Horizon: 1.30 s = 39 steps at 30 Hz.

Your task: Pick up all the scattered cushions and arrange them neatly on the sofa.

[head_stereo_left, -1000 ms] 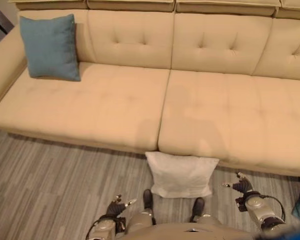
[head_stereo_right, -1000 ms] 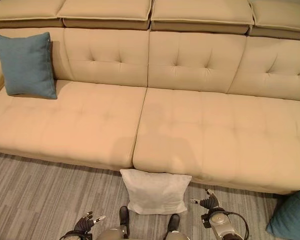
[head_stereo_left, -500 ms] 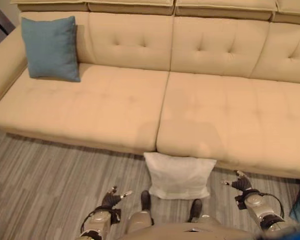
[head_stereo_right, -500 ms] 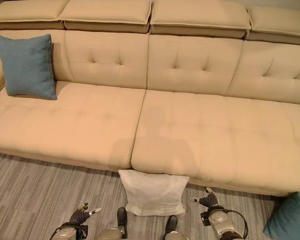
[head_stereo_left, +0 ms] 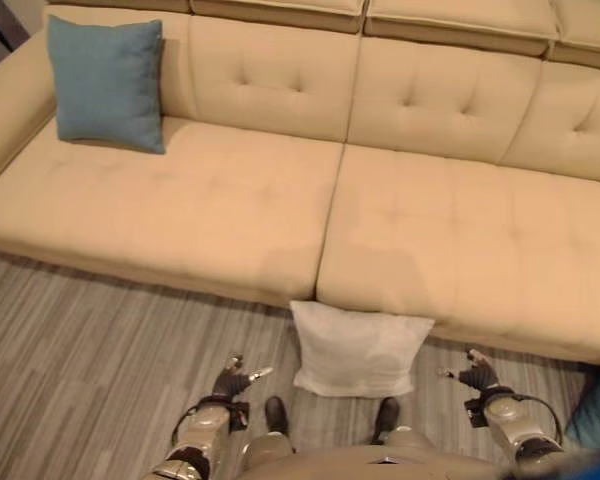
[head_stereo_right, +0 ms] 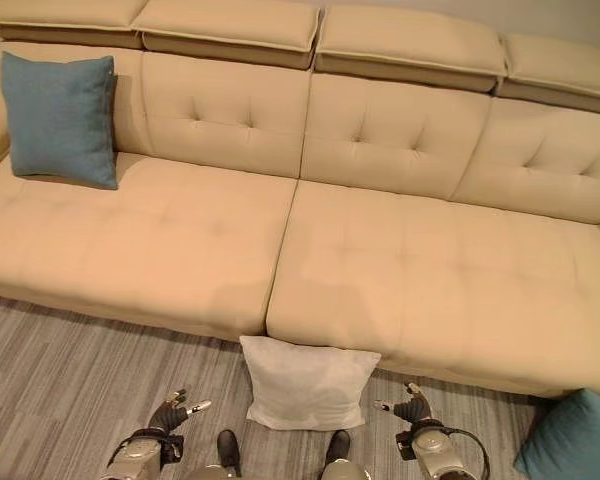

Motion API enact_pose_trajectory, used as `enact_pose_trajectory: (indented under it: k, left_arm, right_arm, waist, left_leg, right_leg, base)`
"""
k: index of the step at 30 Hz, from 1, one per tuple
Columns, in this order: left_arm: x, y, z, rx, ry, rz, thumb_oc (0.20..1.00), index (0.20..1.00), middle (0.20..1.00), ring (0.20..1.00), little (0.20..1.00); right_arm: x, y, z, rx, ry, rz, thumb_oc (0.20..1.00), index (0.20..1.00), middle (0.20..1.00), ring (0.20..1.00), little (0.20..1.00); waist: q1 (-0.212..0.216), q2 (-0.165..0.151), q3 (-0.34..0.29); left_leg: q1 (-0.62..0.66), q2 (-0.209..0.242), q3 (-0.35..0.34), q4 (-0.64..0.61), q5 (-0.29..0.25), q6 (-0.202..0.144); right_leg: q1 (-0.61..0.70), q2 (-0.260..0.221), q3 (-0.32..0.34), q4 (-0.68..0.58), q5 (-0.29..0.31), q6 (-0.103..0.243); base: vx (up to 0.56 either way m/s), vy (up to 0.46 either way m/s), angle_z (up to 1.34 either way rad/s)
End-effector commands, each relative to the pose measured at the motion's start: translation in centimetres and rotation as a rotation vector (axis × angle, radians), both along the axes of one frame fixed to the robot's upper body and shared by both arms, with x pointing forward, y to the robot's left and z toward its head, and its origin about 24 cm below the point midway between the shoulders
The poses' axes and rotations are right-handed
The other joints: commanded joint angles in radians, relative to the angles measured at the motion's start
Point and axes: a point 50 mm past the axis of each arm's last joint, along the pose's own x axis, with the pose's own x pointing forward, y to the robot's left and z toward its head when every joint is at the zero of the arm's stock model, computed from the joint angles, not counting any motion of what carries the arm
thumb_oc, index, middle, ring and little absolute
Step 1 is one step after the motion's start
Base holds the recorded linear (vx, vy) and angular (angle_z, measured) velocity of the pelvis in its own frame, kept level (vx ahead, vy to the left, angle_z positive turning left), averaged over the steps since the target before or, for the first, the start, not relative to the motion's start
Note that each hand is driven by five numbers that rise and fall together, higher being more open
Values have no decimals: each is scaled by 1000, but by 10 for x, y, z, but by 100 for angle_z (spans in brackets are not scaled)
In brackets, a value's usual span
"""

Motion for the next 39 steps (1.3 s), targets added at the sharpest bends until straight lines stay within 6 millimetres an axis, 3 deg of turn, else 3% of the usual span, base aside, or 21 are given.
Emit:
enact_pose_trajectory:
  k: [1, 4, 6, 8, 9, 12, 15, 19, 27, 39]
  left_arm:
    - [15, -4, 6, 14, -48, -24, 1000, 1000, 1000, 1000, 1000]
    - [28, -4, 13, 26, -91, -37, 1000, 1000, 1000, 1000, 1000]
    - [50, -2, 27, 48, -169, -54, 1000, 1000, 1000, 1000, 1000]
    - [59, -1, 34, 56, -204, -60, 1000, 1000, 1000, 1000, 1000]
    - [70, -1, 42, 65, -246, -62, 1000, 1000, 1000, 1000, 1000]
    - [110, 7, 78, 105, -420, 11, 1000, 1000, 1000, 1000, 1000]
    - [129, 6, 97, 107, -510, 76, 1000, 1000, 1000, 1000, 1000]
    - [161, 1, 129, 111, -616, 128, 1000, 1000, 1000, 1000, 1000]
    - [186, -19, 160, 36, -728, 139, 1000, 1000, 1000, 1000, 1000]
    - [208, -13, 209, 132, -885, 140, 1000, 1000, 1000, 1000, 1000]
  right_arm:
    - [26, -10, 16, -33, -81, -6, 1000, 1000, 1000, 1000, 1000]
    - [33, -11, 21, -37, -108, -12, 1000, 1000, 1000, 1000, 1000]
    - [49, -11, 32, -41, -167, -10, 1000, 1000, 1000, 1000, 1000]
    - [55, -10, 36, -43, -188, -8, 1000, 1000, 1000, 1000, 1000]
    - [63, -11, 42, -50, -220, -8, 1000, 1000, 1000, 1000, 1000]
    - [94, -14, 71, -80, -365, -40, 1000, 1000, 1000, 1000, 1000]
    - [115, -14, 95, -100, -486, -83, 1000, 1000, 1000, 1000, 1000]
    - [154, -11, 155, -81, -780, -197, 1000, 1000, 1000, 1000, 1000]
    - [174, -2, 195, -15, -963, -284, 1000, 1000, 1000, 1000, 1000]
    - [192, 12, 239, 64, -1128, -249, 1000, 1000, 1000, 1000, 1000]
  waist:
    - [7, 5, 29]
    - [1, 0, 47]
    - [-10, -7, 78]
    - [-13, -8, 87]
    - [-13, -1, 99]
    - [-24, -2, 135]
    - [-35, 2, 146]
    - [-71, 24, 153]
    - [-91, 47, 145]
    - [-90, 46, 160]
  left_leg:
    - [3, 6, -13, 52, -80, -39]
    - [-37, 7, -9, 88, -85, -38]
    - [-105, 12, -2, 137, -89, -40]
    - [-133, 15, -1, 152, -90, -40]
    - [-154, 26, -7, 174, -112, -50]
    - [-341, 60, -5, 298, -128, -58]
    - [-498, 103, -16, 417, -153, -59]
    - [-830, 189, -64, 652, -208, -54]
    - [-1079, 214, -117, 831, -274, -33]
    - [-1240, 213, -164, 912, -300, -25]
  right_leg:
    - [-104, -27, 87, -21, 79, 72]
    - [-135, -34, 95, -6, 85, 69]
    - [-200, -37, 103, 22, 94, 65]
    - [-230, -39, 107, 35, 95, 64]
    - [-254, -33, 109, 54, 82, 71]
    - [-417, -49, 95, 136, 70, 63]
    - [-554, -59, 94, 210, 52, 57]
    - [-864, -69, 116, 399, 0, 39]
    - [-1112, -73, 140, 571, -59, 22]
    - [-1294, -79, 158, 666, -83, 22]
  base:
    - [-102, 24, -21]
    - [-76, -4, -12]
    - [-112, -20, -6]
    - [-55, -22, -15]
    - [-102, -54, -20]
    - [-161, -85, -17]
    - [-150, -95, 0]
    - [-86, -71, -3]
    - [24, -11, -3]
    - [25, -22, -2]
